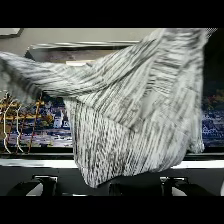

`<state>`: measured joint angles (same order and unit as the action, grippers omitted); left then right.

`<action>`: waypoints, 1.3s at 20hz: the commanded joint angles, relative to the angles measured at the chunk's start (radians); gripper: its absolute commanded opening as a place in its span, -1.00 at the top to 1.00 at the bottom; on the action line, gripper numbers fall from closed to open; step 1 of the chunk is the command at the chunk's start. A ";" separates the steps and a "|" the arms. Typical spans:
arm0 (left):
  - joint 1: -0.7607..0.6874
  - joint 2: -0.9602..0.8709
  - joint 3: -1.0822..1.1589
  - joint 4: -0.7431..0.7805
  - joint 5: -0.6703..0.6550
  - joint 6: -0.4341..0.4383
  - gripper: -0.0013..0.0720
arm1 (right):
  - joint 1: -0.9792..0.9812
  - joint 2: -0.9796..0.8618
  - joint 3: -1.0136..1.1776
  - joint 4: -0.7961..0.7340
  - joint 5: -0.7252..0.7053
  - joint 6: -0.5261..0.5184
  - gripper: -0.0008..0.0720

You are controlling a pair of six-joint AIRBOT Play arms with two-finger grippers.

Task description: Fold the clothes and pants, and hang the long-sleeved shirts on hangers.

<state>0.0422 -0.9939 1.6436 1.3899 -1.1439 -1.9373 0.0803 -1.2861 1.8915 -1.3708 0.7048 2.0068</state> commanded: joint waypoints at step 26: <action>0.242 -0.148 -0.599 -0.214 -0.095 0.315 -0.90 | -0.372 0.155 -0.924 0.283 0.686 -0.439 -0.59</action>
<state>0.2604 -1.2465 1.2396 1.2301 -1.2461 -1.6798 -0.2543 -1.3262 1.3033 -1.1042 1.4029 1.5566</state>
